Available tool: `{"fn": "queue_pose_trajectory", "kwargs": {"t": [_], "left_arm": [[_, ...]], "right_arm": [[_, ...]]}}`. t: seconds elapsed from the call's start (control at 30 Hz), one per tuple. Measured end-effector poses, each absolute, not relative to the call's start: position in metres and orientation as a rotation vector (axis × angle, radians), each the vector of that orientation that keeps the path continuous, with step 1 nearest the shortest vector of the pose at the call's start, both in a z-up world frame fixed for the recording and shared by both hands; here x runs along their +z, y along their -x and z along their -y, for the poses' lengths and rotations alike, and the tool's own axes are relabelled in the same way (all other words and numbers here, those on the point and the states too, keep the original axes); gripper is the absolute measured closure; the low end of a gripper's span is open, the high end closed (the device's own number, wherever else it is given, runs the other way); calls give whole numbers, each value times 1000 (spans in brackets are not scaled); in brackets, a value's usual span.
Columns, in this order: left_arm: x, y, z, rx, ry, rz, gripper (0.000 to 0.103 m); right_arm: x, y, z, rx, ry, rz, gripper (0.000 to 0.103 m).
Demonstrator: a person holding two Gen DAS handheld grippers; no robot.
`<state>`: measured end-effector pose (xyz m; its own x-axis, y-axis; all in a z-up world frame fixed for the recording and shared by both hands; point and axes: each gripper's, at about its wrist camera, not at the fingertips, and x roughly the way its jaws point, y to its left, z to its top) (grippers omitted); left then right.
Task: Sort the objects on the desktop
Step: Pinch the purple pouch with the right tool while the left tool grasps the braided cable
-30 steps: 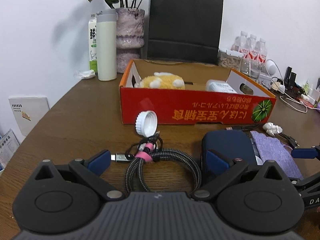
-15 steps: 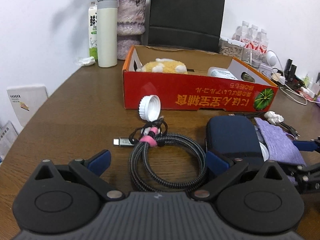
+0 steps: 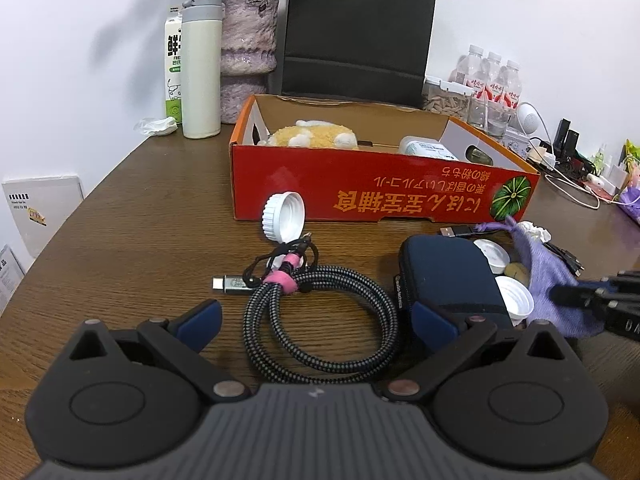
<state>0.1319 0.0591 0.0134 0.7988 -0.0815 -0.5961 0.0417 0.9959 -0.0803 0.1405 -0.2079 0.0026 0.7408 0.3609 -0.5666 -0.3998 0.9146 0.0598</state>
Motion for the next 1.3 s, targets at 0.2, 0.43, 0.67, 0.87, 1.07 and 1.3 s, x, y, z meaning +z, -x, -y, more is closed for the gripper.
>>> {"fn": "queue_pose_trajectory", "kwargs": {"t": [0.2,0.43,0.67,0.87,1.07,1.3], "left_arm": [[12,-132,-56,-83,54,-650,0],[10,-135,-56,-85,60,-655,0],[7,-138,-51,-58,3,-679,0],[3,-146,-37,-41,-55,-693,0],[-1,-149,-37,-33,-42,-698,5],[0,-145,-35,-34,-21,-673,13]], "right_arm": [[6,-143,222,376,40,-586,97],[6,-142,224,382,33,-580,97],[8,-141,226,388,22,-570,97],[7,-139,226,401,25,-572,97],[6,-139,223,407,35,-575,97],[6,-137,222,410,41,-571,97]]}}
